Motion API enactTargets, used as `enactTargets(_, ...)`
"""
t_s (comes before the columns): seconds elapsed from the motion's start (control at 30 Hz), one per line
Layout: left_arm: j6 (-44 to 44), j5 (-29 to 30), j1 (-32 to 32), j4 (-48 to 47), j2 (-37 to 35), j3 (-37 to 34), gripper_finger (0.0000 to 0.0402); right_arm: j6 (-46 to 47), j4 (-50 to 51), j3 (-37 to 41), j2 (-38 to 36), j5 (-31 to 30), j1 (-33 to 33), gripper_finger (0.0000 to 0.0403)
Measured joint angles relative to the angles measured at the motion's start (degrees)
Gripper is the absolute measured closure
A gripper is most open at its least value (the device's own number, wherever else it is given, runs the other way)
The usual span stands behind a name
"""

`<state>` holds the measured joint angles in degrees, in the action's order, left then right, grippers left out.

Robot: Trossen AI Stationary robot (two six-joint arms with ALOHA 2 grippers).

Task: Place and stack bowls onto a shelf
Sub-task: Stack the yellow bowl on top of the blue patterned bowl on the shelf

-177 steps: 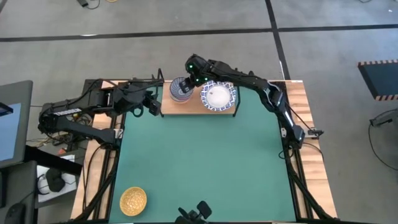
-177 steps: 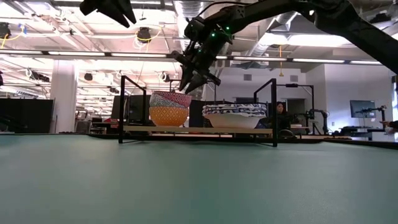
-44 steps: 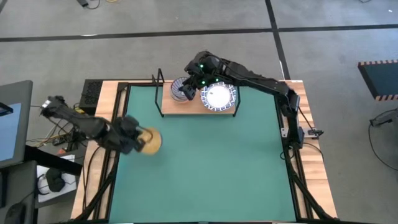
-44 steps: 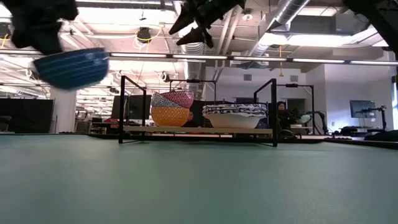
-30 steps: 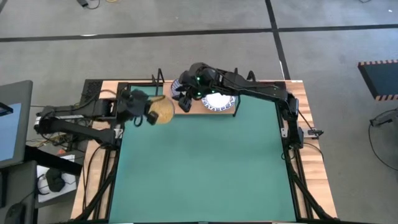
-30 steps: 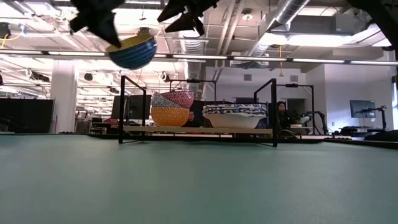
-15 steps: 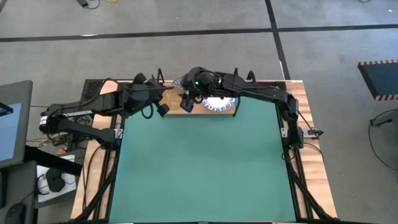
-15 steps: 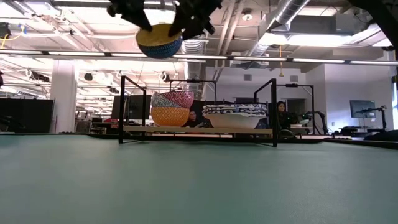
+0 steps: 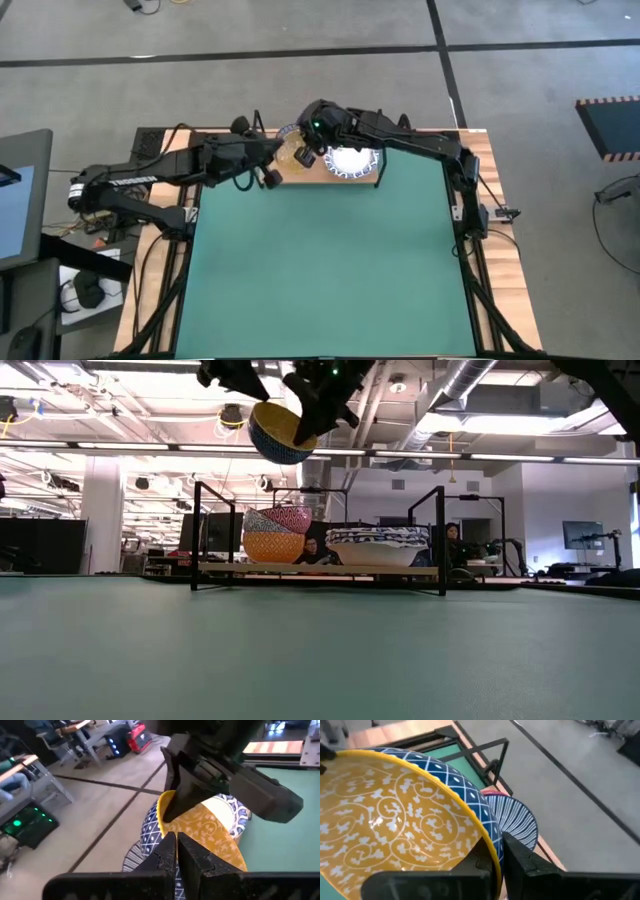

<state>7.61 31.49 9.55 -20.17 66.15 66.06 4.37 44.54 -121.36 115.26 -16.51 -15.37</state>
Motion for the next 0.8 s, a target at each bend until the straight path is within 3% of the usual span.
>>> enactTargets(0.37,-4.9,6.2,3.6,0.1,-3.2,-0.2,0.0353,12.0,-5.6,0.2,2.2,1.4,-10.4,0.0363)
enactTargets(0.6,-12.8,1.9,8.2,-6.2,-3.9,-0.2,0.034,18.2,-4.8,0.5,7.3,14.3,-14.9,0.0362)
enactTargets(0.8,-20.4,-3.8,10.4,-10.2,-2.9,-0.8,0.0339,17.8,-3.3,0.5,9.6,16.1,-14.0,0.0361)
